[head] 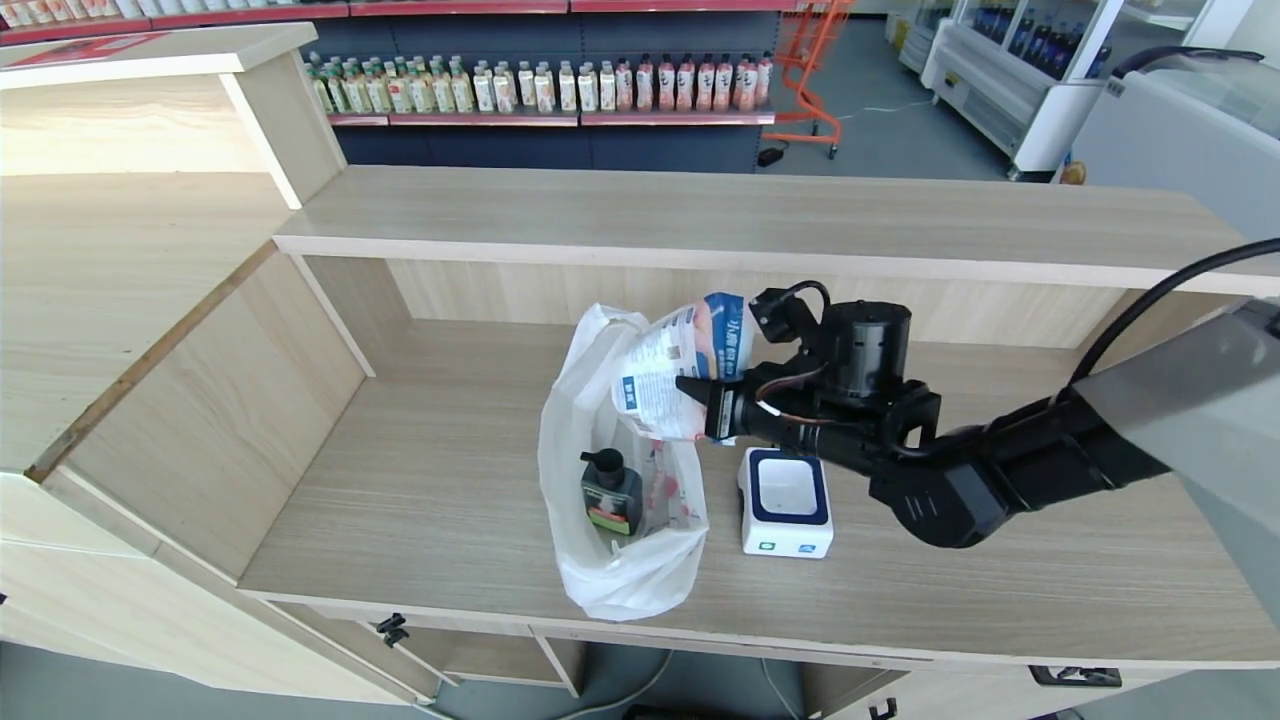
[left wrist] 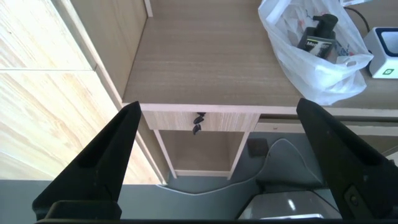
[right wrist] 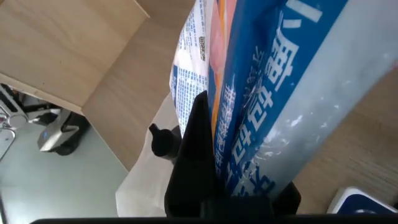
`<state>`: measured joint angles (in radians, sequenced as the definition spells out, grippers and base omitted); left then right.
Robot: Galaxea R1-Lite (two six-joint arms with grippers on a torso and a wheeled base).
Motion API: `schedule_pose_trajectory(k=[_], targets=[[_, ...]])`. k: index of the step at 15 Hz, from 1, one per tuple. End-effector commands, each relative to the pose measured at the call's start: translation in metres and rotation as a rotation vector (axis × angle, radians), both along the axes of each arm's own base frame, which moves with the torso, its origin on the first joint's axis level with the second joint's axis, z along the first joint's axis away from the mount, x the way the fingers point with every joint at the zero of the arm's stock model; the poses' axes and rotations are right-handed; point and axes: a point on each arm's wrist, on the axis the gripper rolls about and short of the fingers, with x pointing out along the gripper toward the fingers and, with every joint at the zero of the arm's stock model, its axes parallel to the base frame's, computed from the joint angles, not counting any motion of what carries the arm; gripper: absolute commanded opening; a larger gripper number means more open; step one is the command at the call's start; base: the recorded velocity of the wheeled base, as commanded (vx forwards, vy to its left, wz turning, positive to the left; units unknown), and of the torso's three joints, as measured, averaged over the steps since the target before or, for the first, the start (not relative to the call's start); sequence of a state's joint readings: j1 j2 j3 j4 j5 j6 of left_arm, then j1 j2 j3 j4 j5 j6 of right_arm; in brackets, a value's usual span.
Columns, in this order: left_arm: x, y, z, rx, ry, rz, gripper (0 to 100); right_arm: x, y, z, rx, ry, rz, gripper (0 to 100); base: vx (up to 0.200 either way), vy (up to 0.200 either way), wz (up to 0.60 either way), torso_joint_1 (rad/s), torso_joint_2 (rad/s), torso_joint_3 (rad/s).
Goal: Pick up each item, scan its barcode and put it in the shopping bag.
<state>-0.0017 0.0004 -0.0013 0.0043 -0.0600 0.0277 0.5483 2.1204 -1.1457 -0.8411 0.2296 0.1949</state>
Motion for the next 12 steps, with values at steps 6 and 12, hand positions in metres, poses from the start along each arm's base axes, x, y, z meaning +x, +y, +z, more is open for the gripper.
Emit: schedule_pose_trajectory(k=[6, 12], targets=[[0.000, 0.000, 0.000, 0.001, 0.000, 0.000, 100, 0.019, 0.009, -0.056, -0.179, -0.018, 0.028, 0, 0.000, 0.000, 0.00, 0.000, 0.00, 0.000], [0.000, 0.000, 0.000, 0.000, 0.001, 0.000, 100, 0.026, 0.015, -0.060, -0.170, -0.033, 0.032, 0, 0.000, 0.000, 0.00, 0.000, 0.00, 0.000]])
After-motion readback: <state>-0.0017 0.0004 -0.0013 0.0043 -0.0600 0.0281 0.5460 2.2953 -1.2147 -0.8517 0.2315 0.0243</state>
